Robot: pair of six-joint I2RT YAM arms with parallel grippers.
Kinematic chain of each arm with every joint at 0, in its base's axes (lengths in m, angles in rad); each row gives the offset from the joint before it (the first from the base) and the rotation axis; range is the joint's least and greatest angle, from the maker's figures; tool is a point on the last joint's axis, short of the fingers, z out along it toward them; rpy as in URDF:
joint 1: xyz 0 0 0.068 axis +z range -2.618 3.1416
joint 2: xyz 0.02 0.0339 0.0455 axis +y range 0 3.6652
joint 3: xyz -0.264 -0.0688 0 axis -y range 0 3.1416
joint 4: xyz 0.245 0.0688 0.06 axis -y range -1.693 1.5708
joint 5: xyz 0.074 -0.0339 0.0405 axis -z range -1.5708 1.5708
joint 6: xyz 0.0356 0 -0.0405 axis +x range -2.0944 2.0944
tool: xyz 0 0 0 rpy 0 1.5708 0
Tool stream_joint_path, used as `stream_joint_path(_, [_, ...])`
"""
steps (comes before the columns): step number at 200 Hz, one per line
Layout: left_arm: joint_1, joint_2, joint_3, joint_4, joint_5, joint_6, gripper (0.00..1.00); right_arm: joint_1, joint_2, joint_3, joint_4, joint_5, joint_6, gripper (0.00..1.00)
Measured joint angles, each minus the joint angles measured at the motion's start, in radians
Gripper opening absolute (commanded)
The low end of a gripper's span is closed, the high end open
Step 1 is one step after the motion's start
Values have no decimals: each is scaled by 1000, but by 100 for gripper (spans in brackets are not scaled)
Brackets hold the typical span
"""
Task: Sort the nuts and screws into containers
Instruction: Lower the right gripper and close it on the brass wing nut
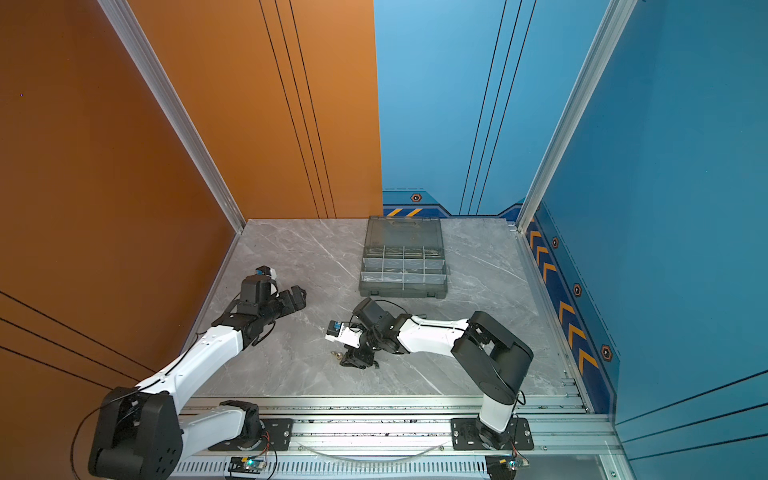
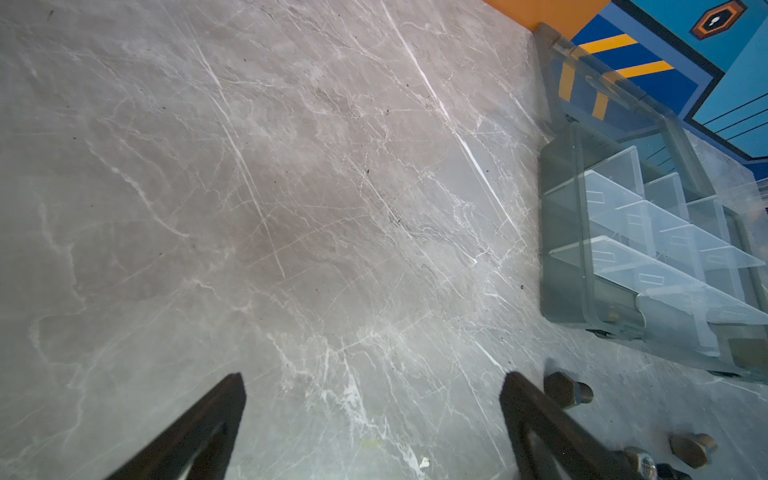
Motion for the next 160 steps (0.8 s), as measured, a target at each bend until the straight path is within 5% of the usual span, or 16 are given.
stream_joint_path(160, [19, 0, 0, -2, 16, -3, 98, 6, 76, 0, 89, 46, 5, 43])
